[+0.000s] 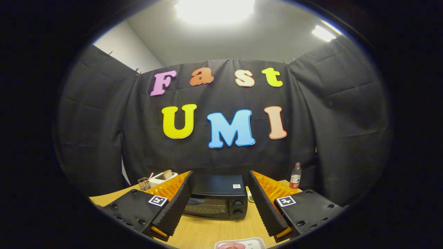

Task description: Open the toaster oven, put the food inside, and close the toaster oven door.

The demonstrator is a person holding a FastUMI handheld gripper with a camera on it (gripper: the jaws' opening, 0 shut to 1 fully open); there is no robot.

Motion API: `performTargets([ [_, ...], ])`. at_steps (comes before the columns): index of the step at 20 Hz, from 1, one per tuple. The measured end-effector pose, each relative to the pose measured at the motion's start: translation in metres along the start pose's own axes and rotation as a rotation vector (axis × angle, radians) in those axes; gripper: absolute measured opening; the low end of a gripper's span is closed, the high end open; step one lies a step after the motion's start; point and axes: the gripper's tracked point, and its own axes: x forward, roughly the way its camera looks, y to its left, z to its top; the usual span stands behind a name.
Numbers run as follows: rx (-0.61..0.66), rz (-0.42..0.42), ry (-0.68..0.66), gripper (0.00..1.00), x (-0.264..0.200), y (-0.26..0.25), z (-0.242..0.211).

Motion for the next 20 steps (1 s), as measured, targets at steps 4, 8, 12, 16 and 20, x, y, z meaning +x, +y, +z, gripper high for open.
performTargets([
  [4, 0.012, 0.032, 0.026, 0.98, 0.029, 0.026, -0.012],
  [8, 0.021, 0.063, 0.069, 0.98, 0.059, 0.052, -0.033],
  [12, 0.021, 0.073, 0.113, 0.98, 0.086, 0.071, -0.060],
  [16, 0.011, 0.072, 0.166, 0.98, 0.109, 0.083, -0.091],
  [20, 0.013, 0.058, 0.231, 0.98, 0.132, 0.089, -0.121],
])
